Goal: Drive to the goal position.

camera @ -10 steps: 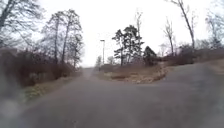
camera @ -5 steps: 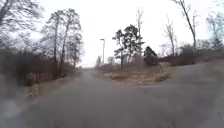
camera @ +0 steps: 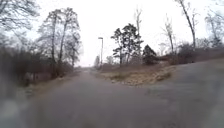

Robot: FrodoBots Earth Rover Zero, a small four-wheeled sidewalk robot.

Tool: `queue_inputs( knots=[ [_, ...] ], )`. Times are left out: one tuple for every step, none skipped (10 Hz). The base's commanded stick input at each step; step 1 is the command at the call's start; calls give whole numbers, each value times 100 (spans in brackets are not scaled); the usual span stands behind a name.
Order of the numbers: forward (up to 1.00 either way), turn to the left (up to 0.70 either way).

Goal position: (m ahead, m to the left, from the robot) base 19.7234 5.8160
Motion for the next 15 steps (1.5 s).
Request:
queue_inputs(
  knots=[
    [70, 0],
    [70, 0],
    [70, 0],
    [70, 0],
    [70, 0],
    [70, 0],
    [70, 0],
    [70, 6],
    [70, 35],
    [70, 23],
    [70, 2],
    [70, 0],
    [70, 0],
    [70, 0],
    [70, 0]
  ],
)
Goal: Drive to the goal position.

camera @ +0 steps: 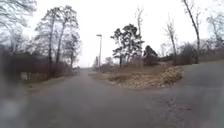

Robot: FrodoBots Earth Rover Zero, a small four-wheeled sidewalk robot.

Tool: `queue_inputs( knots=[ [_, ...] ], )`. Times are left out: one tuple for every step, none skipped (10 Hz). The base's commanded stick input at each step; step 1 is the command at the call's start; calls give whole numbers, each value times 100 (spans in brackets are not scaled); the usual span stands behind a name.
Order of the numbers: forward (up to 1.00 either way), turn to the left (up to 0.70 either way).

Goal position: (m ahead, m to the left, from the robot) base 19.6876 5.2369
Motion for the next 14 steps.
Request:
queue_inputs(
  knots=[
    [70, 0],
    [70, 0],
    [70, 0],
    [70, 0],
    [70, 0],
    [70, 0],
    [70, 0],
    [70, 0],
    [70, 0],
    [70, 3],
    [70, 35],
    [70, 35],
    [70, 0],
    [70, 0]
  ],
)
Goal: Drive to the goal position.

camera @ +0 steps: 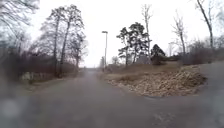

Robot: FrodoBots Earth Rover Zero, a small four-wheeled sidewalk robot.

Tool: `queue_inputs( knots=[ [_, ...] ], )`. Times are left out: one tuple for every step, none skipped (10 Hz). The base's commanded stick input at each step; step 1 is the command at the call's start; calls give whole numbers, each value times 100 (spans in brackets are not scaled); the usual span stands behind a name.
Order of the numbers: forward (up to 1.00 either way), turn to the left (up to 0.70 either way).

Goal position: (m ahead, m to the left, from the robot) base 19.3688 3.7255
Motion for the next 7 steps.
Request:
queue_inputs(
  knots=[
    [70, 0],
    [70, 0],
    [70, 0],
    [70, 0],
    [70, 0],
    [70, 0],
    [70, 0]
  ],
)
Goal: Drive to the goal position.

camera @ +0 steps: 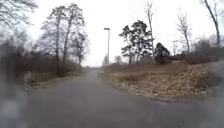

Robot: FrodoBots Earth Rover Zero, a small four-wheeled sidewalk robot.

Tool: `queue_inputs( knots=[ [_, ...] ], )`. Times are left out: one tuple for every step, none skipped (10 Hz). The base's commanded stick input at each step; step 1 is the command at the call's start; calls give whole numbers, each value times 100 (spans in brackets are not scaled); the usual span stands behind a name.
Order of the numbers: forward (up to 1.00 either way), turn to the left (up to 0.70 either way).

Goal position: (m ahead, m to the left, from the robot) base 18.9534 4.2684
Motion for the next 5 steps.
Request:
queue_inputs(
  knots=[
    [70, 0],
    [70, 0],
    [70, 0],
    [70, 0],
    [70, 17]
  ],
)
